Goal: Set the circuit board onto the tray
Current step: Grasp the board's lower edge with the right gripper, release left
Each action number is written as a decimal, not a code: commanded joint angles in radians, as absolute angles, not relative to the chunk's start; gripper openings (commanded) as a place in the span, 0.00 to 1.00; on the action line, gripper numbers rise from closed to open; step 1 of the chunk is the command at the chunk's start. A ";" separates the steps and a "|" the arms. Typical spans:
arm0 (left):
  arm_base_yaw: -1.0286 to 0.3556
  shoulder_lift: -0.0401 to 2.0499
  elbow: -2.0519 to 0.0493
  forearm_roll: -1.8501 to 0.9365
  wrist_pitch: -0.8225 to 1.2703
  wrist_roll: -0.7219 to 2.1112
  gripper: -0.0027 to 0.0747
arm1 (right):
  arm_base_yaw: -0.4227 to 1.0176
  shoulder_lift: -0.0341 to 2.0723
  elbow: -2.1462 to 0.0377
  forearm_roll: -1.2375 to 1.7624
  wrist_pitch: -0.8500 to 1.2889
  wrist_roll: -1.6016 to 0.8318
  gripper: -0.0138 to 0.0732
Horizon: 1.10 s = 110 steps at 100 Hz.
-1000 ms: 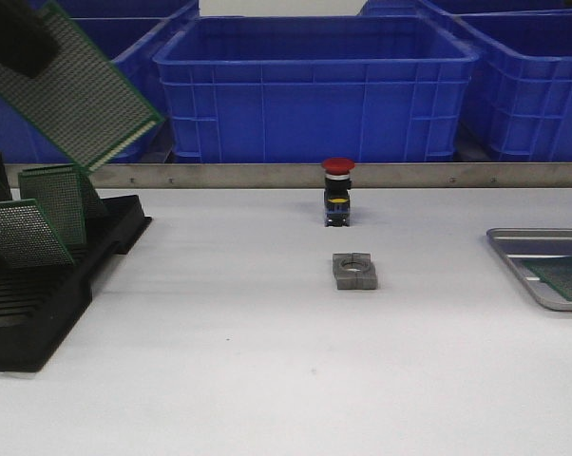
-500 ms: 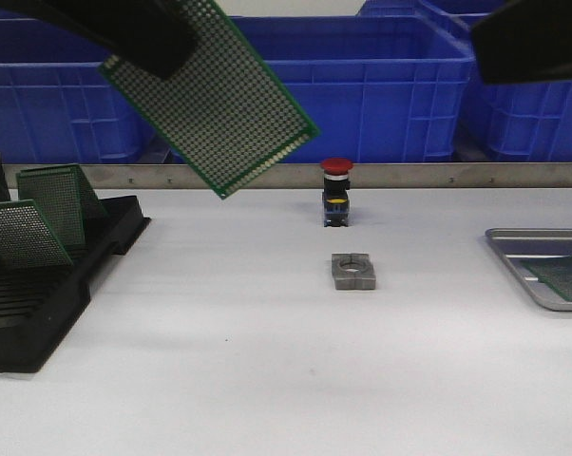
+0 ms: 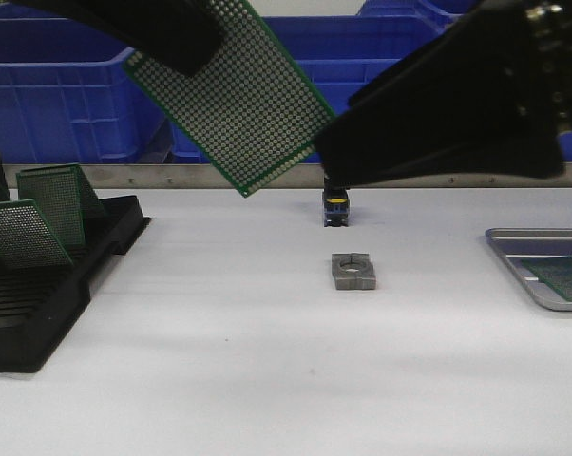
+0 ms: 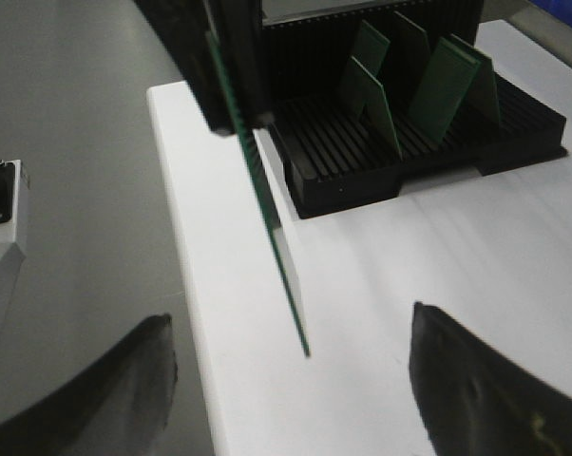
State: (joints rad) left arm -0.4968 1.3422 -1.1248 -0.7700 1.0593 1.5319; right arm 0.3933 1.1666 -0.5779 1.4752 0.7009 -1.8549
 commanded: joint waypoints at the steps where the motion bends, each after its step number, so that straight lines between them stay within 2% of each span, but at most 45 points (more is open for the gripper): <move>1: -0.507 1.319 -1.154 -0.835 1.042 1.521 0.01 | 0.421 1.197 -0.634 1.551 0.724 -1.869 0.78; 12: -0.507 1.319 -1.154 -0.835 1.042 1.521 0.01 | 0.450 1.231 -0.655 1.574 0.725 -1.869 0.77; 17: -0.507 1.319 -1.154 -0.835 1.042 1.521 0.01 | 0.454 1.238 -0.657 1.586 0.725 -1.869 0.74; 22: -0.507 1.319 -1.154 -0.835 1.042 1.521 0.01 | 0.454 1.241 -0.657 1.588 0.725 -1.869 0.66; 41: -0.507 1.319 -1.154 -0.835 1.035 1.521 0.01 | 0.454 1.241 -0.657 1.588 0.725 -1.869 0.27; 48: -0.507 1.319 -1.154 -0.835 1.035 1.521 0.01 | 0.454 1.241 -0.657 1.588 0.728 -1.869 0.18; 61: -0.507 1.319 -1.154 -0.835 1.021 1.521 0.02 | 0.454 1.241 -0.657 1.588 0.730 -1.869 0.10; 70: -0.505 1.319 -1.154 -0.835 1.013 1.521 0.12 | 0.454 1.241 -0.657 1.588 0.729 -1.869 0.09; 75: -0.505 1.319 -1.154 -0.835 1.002 1.521 0.21 | 0.454 1.241 -0.657 1.588 0.729 -1.869 0.09; 87: -0.505 1.319 -1.154 -0.835 0.955 1.521 0.50 | 0.454 1.241 -0.656 1.588 0.710 -1.868 0.09; 94: -0.505 1.319 -1.154 -0.835 0.930 1.521 0.62 | 0.454 1.241 -0.656 1.588 0.691 -1.865 0.09; 101: -0.505 1.319 -1.154 -0.833 0.905 1.521 0.67 | 0.451 1.241 -0.656 1.588 0.649 -1.827 0.09; 110: -0.505 1.319 -1.154 -0.831 0.867 1.521 0.67 | 0.433 1.241 -0.654 1.588 0.564 -1.719 0.09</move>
